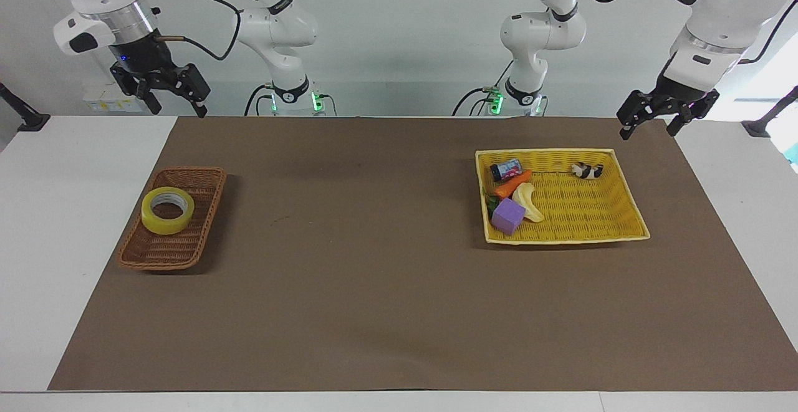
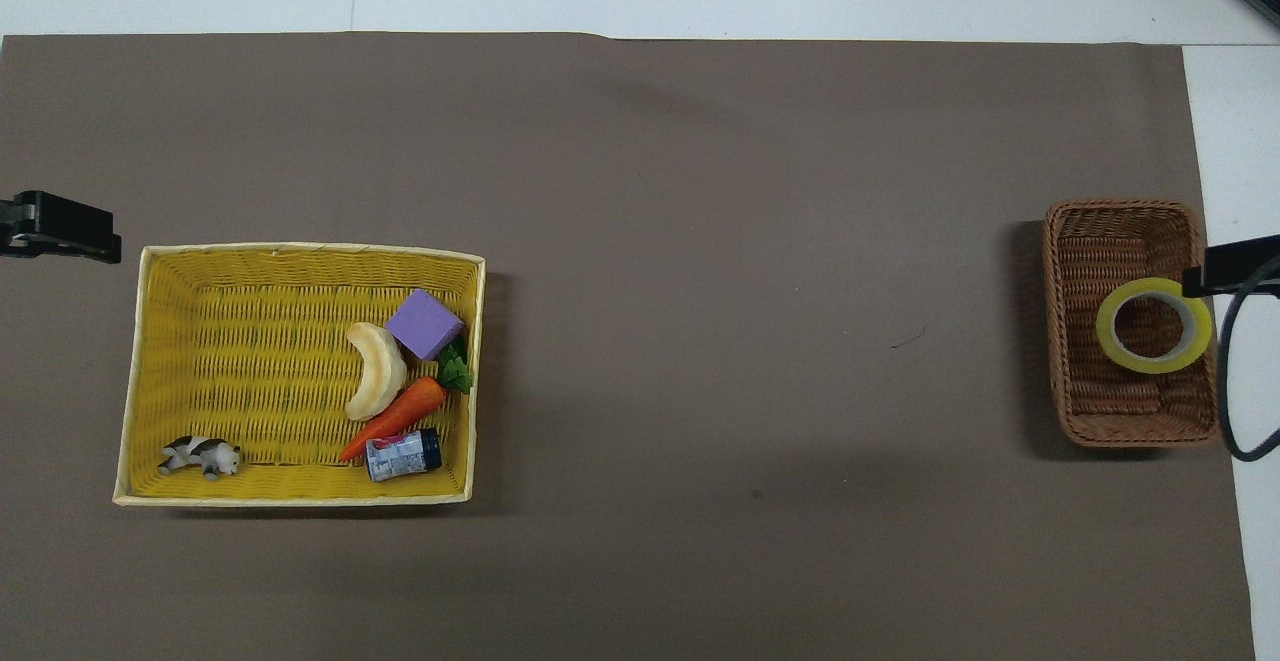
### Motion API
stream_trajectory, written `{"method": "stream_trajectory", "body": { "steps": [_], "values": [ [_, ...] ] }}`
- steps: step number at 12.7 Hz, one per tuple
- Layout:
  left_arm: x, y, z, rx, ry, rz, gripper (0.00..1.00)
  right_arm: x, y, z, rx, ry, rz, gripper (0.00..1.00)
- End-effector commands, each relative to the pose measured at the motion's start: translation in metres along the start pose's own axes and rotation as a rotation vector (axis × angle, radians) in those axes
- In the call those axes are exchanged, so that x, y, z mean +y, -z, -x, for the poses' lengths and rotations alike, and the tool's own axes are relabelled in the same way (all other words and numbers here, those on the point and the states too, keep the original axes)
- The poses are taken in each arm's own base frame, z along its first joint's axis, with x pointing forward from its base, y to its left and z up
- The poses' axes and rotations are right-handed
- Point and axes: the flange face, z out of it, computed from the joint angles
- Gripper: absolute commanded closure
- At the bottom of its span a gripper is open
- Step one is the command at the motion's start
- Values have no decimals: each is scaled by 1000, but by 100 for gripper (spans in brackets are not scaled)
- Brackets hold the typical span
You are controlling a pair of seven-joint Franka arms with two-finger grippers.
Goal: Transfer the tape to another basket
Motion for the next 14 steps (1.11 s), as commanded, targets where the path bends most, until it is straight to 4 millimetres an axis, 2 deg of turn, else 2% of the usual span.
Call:
{"method": "stream_trajectory", "body": {
  "steps": [1, 2, 5, 10, 13, 14],
  "values": [
    [-2, 6, 2, 6, -1, -16, 0, -4, 5, -2, -7, 24, 9, 0],
    [-2, 6, 2, 6, -1, -18, 0, -10, 7, -1, 1, 35, 13, 0],
    [-2, 6, 2, 6, -1, -16, 0, -5, 3, 11, -11, 31, 21, 0],
    [-2, 6, 2, 6, -1, -16, 0, -19, 1, 11, -7, 62, 46, 0],
    [-2, 6, 2, 6, -1, -16, 0, -18, -5, 9, -18, 52, 44, 0],
    [-2, 6, 2, 6, -1, -16, 0, -10, -6, 5, -20, 33, 24, 0]
  ]
}}
